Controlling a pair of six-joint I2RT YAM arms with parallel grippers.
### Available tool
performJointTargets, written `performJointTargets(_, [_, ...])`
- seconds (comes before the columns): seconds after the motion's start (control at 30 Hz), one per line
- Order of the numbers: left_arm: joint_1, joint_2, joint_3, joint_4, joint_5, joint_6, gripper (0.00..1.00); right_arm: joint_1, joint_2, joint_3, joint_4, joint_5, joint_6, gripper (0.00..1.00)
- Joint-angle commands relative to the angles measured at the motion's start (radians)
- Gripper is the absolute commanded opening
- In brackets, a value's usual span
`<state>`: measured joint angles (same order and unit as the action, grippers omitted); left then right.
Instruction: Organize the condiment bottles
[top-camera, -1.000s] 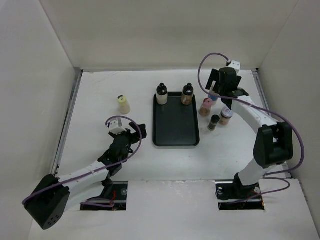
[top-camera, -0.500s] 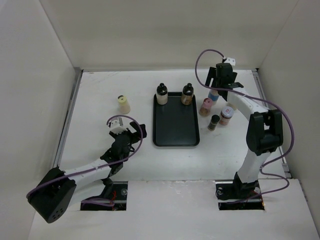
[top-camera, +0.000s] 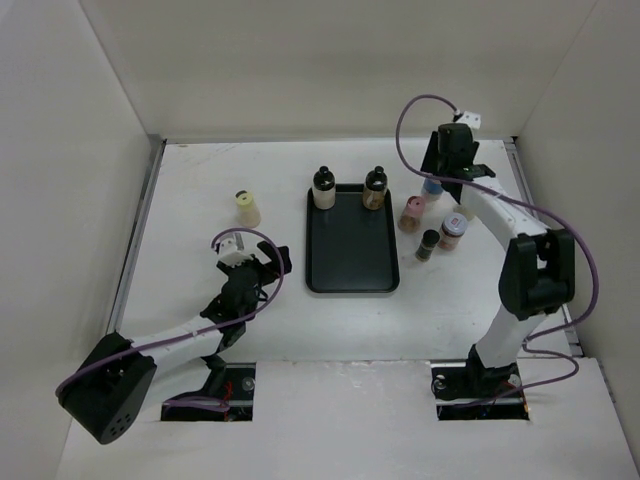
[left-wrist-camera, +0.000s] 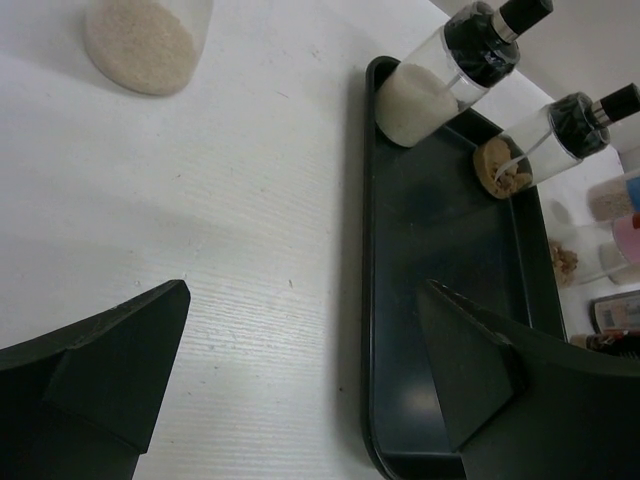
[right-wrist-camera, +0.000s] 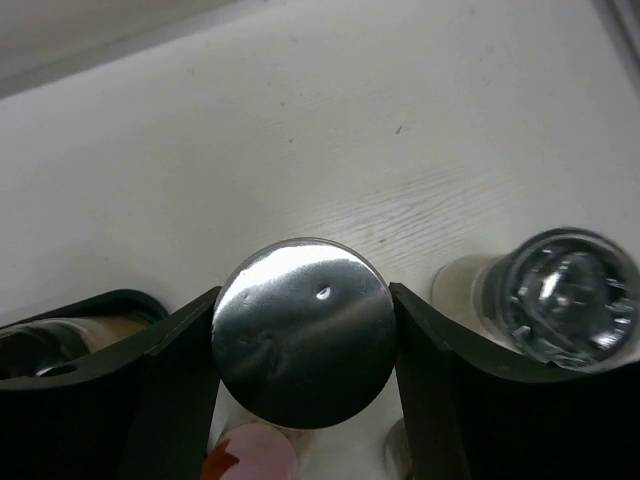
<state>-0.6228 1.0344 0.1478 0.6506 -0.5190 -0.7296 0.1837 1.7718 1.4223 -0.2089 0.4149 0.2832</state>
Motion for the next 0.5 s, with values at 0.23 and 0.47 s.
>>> performJointTargets(0.23, [0.033,0.004,0.007,0.072,0.042,0.002,1.0,0.163,-0.406,-0.01,0.221,0.07,-0.078,0.38])
performJointTargets(0.47, [0.039,0.013,0.01,0.073,0.05,0.001,1.0,0.368,-0.384,0.001,0.18,-0.047,-0.065,0.39])
